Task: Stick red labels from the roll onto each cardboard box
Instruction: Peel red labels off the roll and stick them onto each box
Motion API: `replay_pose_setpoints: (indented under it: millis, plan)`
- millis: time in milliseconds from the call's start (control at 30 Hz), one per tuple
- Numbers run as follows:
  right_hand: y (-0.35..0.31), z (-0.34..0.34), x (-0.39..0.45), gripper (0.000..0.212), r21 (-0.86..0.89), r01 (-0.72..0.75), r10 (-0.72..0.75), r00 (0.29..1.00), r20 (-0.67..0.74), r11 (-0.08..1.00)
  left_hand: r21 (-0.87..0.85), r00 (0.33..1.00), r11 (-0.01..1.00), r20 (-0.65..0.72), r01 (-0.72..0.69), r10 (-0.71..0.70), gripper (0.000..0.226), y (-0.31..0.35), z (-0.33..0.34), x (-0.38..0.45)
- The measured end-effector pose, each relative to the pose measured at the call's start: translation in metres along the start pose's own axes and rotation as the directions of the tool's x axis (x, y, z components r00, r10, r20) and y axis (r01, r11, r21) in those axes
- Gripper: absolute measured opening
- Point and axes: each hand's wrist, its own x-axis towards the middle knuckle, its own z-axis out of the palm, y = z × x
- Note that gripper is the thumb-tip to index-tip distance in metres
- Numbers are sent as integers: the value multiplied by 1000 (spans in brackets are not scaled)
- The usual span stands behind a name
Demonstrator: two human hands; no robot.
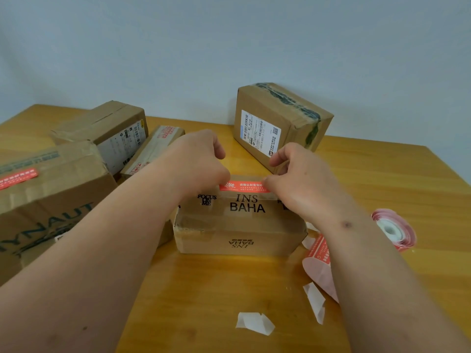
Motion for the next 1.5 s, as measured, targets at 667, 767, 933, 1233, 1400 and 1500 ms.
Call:
replay_pose_setpoints:
  millis: [667,767,933,1233,1400,1500]
  plan:
    - [7,13,-4,22,-125,60,-59,998,13,990,95,999,995,-32,-8,11,33,-7,13,-9]
    - [7,14,-4,20,-145,72,-72,997,5,987,133,999,991,-48,-14,20,34,-8,15,-8]
    - [7,15,-5,17,-150,94,-95,995,1,984,169,996,985,-77,-25,39,35,-12,19,-7]
    - [6,14,-6,14,-147,108,-106,994,21,983,153,998,987,-44,-40,47,38,-13,14,-7]
    - [0,18,-6,13,-154,149,-149,989,13,977,187,997,980,-36,-63,71,40,-14,11,-7]
    - [-1,22,-6,12,-174,156,-156,988,16,972,242,996,967,-23,-77,85,38,-17,11,-7]
